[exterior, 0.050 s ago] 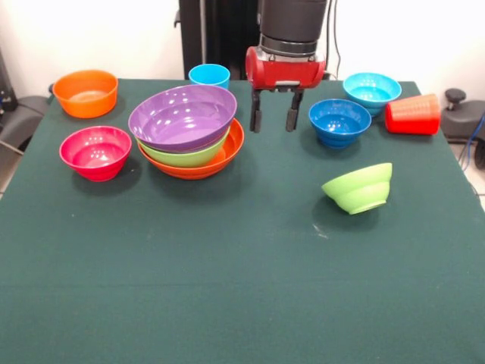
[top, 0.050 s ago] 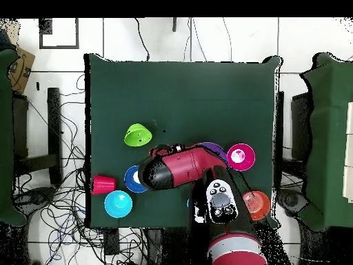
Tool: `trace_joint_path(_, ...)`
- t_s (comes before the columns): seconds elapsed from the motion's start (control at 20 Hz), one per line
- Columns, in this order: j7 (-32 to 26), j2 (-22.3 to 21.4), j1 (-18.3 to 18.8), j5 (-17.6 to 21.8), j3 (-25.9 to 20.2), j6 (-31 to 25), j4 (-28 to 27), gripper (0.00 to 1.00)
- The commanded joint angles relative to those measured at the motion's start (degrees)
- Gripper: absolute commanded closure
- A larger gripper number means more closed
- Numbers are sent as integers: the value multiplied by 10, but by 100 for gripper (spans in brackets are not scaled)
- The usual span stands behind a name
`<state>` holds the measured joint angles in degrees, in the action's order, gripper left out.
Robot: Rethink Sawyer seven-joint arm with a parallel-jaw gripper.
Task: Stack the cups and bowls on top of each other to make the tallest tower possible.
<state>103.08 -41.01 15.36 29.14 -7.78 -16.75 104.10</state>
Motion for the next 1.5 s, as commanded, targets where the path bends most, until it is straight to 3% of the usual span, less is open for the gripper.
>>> trace_joint_path(0.05,50,-28,-11,-16,-23,-9,2,0)
trace_joint_path(0.4,38,-46,-2,-23,-40,-21,18,0)
trace_joint_path(0.85,28,-34,7,-30,-58,-25,31,0)
trace_joint_path(1.5,-4,-25,51,-56,-125,-57,64,0)
